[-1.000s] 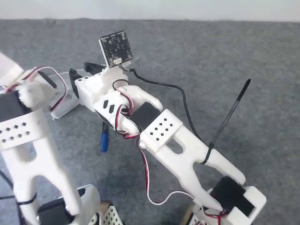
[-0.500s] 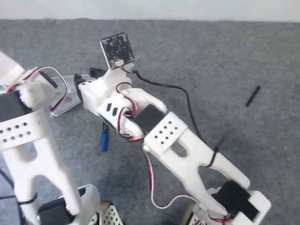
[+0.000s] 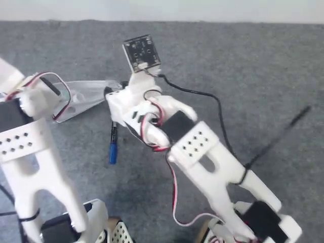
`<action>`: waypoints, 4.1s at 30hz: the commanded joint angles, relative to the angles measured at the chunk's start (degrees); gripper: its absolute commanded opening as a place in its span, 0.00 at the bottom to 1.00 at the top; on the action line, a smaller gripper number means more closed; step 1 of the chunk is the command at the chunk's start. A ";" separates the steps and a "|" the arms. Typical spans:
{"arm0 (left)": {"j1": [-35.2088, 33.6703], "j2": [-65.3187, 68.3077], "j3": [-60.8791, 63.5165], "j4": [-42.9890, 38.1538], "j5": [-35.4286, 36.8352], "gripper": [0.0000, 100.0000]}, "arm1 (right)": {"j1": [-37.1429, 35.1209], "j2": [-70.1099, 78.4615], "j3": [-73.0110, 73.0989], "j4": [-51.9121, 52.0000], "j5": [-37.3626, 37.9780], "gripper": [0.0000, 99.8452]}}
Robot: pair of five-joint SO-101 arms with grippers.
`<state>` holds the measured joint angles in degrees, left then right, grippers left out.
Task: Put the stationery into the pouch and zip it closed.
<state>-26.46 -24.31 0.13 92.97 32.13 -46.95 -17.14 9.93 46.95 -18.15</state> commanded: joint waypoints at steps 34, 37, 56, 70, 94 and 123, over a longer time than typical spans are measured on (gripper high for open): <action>-19.16 -0.79 -6.46 -1.58 3.60 0.01 | 3.30 8.84 -1.49 7.69 1.49 0.14; -19.60 -0.79 -6.46 -1.58 3.87 0.01 | 3.21 11.21 -2.81 7.52 1.49 0.14; -23.82 -0.79 -6.46 -1.85 7.38 0.01 | 1.10 27.65 -12.22 7.16 1.41 0.14; -24.97 -0.79 -6.55 -1.67 8.88 0.01 | -2.86 34.15 -14.86 7.16 1.41 0.14; -25.23 -0.53 -6.55 -1.76 8.88 0.01 | -3.56 50.24 -29.89 5.67 -4.22 0.14; -25.23 -0.62 -6.46 -1.58 8.88 0.01 | -1.45 66.07 -45.80 11.30 -3.87 0.03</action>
<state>-51.43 -24.31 -2.24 92.97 40.22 -48.62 48.70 -31.21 54.77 -21.85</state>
